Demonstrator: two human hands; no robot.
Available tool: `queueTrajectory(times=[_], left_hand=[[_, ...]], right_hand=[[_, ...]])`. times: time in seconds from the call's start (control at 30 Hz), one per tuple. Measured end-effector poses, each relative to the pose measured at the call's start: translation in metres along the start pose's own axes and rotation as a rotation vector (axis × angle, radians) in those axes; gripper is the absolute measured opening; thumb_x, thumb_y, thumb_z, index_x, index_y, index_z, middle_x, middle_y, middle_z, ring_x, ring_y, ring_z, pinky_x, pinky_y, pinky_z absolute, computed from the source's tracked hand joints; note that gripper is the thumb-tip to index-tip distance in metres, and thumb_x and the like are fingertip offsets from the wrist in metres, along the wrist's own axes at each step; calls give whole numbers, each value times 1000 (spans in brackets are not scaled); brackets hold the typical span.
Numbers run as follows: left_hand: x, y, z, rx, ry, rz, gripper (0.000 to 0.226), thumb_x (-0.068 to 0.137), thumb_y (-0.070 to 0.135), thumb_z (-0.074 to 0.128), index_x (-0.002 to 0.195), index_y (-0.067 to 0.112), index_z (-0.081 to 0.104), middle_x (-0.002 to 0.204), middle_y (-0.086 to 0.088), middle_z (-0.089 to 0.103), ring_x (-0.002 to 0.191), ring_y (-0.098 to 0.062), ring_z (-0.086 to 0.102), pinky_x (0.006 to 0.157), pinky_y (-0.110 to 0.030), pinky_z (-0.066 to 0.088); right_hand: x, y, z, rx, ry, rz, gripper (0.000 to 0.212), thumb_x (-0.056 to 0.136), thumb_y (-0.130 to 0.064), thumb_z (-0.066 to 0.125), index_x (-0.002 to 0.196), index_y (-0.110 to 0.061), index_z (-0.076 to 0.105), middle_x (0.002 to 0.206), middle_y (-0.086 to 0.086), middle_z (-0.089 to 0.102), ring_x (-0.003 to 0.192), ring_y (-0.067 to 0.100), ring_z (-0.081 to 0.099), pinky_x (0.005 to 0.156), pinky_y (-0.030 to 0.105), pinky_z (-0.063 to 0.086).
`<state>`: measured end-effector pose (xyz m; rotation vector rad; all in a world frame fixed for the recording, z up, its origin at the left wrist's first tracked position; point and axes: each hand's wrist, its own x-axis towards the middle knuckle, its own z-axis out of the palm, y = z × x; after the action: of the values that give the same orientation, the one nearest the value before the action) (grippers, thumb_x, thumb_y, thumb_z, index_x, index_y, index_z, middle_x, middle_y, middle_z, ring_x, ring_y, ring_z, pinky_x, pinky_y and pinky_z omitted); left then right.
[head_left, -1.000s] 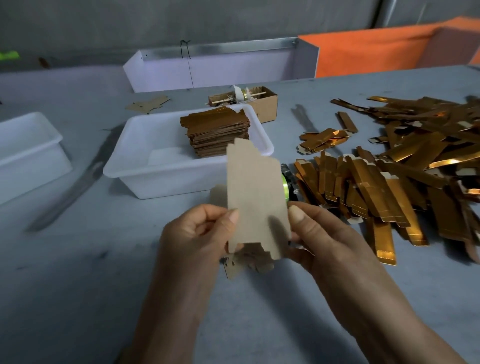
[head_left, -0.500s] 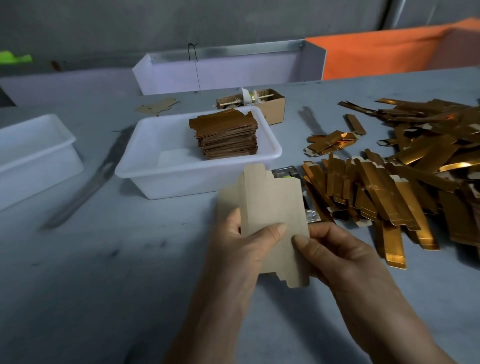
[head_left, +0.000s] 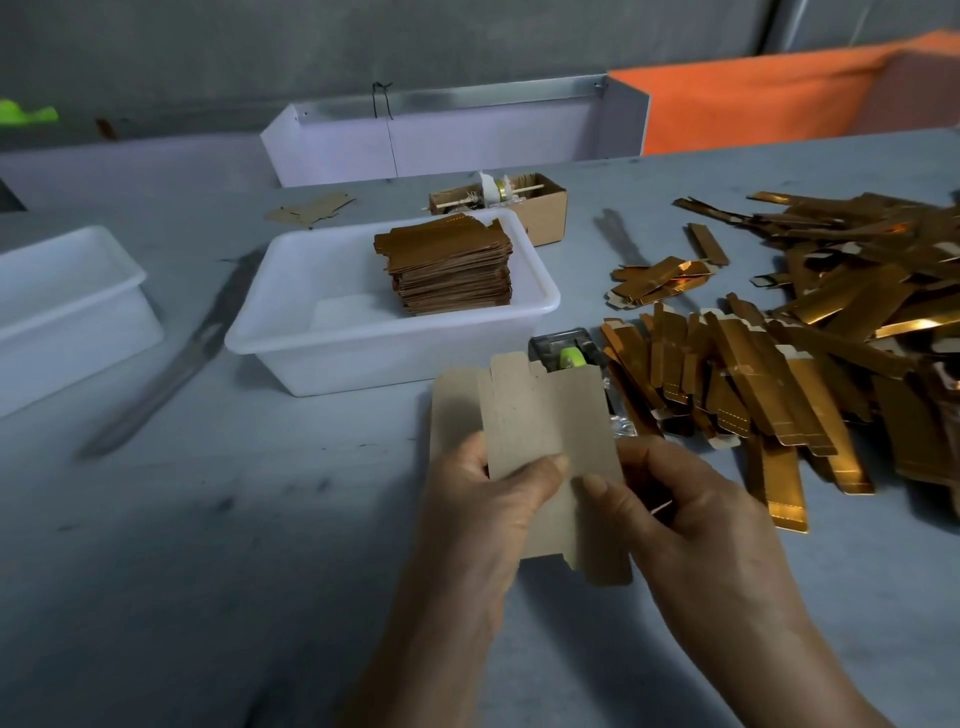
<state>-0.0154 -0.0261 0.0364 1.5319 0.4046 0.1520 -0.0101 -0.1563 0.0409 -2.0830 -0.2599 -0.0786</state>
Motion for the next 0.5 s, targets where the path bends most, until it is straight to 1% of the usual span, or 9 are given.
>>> queueTrajectory(times=[0.03, 0.07, 0.1, 0.13, 0.2, 0.3, 0.37, 0.43, 0.5], left_hand=[[0, -1, 2, 12, 29, 27, 15, 77, 12, 76, 90, 20, 72, 80, 4, 76, 75, -13, 72, 68, -33, 59], [0, -3, 5, 19, 52, 55, 15, 77, 10, 76, 88, 19, 72, 79, 4, 75, 73, -13, 72, 64, -30, 58], [0, -3, 7, 16, 62, 75, 15, 78, 8, 75, 87, 19, 72, 78, 4, 75, 71, -11, 71, 60, -26, 57], [0, -3, 10, 2, 64, 83, 15, 78, 7, 75, 86, 19, 72, 76, 4, 75, 68, -10, 71, 55, -22, 54], [0, -2, 12, -53, 50, 60, 16, 79, 2, 72, 82, 18, 73, 72, 2, 74, 61, -8, 69, 47, -17, 50], [-3, 0, 9, -114, -49, -15, 17, 83, 2, 66, 76, 16, 74, 66, -2, 72, 56, -10, 66, 45, -19, 48], [-4, -1, 6, -114, -133, -40, 15, 87, 15, 64, 75, 17, 73, 64, -1, 68, 56, -10, 63, 45, -20, 45], [-6, 0, 3, -86, -189, -19, 23, 90, 33, 62, 78, 17, 74, 67, -1, 69, 62, -12, 65, 51, -22, 48], [-7, 0, 1, -11, -189, 40, 24, 91, 36, 62, 83, 16, 74, 72, -6, 71, 68, -14, 67, 58, -25, 52]], right_hand=[[-2, -2, 1, -92, 50, -80, 18, 81, -34, 62, 92, -44, 52, 83, -31, 48, 73, -14, 51, 54, 2, 43], [-4, -4, 2, -190, 98, -160, 24, 80, -30, 64, 102, -38, 57, 83, -27, 49, 67, -10, 51, 47, 6, 43], [-6, -6, 3, -268, 124, -225, 31, 81, -26, 65, 112, -26, 62, 85, -19, 53, 61, -4, 53, 42, 9, 43], [-8, -7, 6, -316, 126, -269, 39, 82, -23, 64, 120, -14, 62, 87, -9, 57, 56, 3, 55, 43, 13, 47], [-12, -8, 11, -357, 122, -326, 45, 86, -19, 62, 128, -4, 57, 85, 2, 61, 53, 10, 56, 44, 18, 50], [-15, -12, 13, -317, 75, -350, 47, 88, -23, 54, 131, -5, 52, 82, -2, 58, 55, 7, 54, 51, 10, 45], [-15, -12, 13, -269, 36, -338, 51, 89, -29, 47, 136, -10, 48, 82, -8, 53, 57, 3, 52, 54, 6, 43], [-13, -10, 14, -262, 25, -320, 50, 92, -33, 43, 138, -13, 46, 85, -10, 51, 61, -1, 51, 60, 2, 41], [-12, -7, 13, -247, 20, -306, 44, 95, -30, 47, 137, -16, 47, 89, -11, 54, 67, -3, 53, 66, -1, 40]])
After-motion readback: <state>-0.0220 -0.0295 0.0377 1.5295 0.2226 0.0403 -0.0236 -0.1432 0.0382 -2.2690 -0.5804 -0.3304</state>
